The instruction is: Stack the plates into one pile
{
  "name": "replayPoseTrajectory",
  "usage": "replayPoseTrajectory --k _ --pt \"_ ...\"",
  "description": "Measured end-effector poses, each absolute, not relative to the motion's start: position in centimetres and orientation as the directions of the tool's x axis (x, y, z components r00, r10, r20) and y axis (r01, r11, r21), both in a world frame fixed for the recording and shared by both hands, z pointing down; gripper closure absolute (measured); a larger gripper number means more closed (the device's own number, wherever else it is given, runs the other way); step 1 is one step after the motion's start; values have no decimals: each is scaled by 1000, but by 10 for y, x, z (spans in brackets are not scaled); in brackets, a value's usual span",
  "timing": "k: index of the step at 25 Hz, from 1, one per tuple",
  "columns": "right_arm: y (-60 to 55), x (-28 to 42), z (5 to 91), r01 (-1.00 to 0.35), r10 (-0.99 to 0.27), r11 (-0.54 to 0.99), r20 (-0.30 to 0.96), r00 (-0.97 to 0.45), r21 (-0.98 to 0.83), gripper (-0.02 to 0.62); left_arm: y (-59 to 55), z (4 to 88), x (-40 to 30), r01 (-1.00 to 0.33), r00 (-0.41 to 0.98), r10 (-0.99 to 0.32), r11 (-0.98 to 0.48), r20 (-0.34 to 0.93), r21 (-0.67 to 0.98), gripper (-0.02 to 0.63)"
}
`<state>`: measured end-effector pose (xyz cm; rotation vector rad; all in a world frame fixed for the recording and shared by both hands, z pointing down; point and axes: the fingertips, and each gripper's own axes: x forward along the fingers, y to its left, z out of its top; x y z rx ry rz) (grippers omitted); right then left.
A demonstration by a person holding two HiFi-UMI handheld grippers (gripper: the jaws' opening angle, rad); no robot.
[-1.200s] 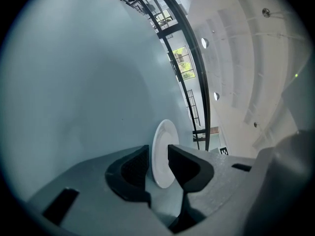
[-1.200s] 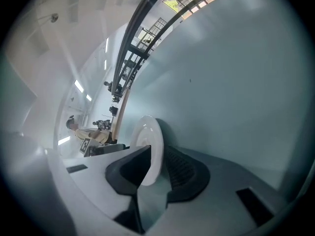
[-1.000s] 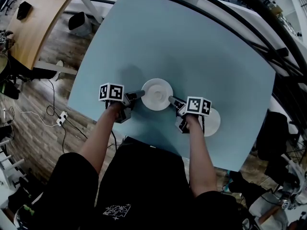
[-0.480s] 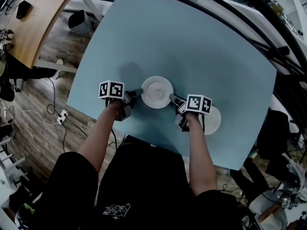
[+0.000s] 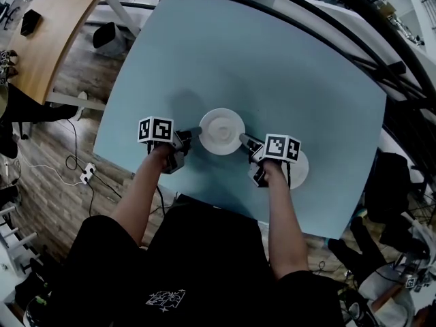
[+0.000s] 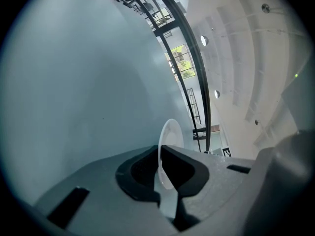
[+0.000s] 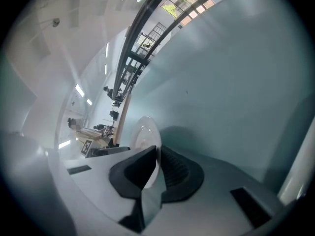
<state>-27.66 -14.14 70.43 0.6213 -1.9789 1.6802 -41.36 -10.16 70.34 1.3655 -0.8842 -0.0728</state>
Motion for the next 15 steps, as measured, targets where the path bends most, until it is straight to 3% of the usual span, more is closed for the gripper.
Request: replayPoseTrajectory --k 15 --pt "-144 -193 679 -632 -130 127 619 -775 -764 565 -117 678 -333 -433 734 -501 173 458 884 578"
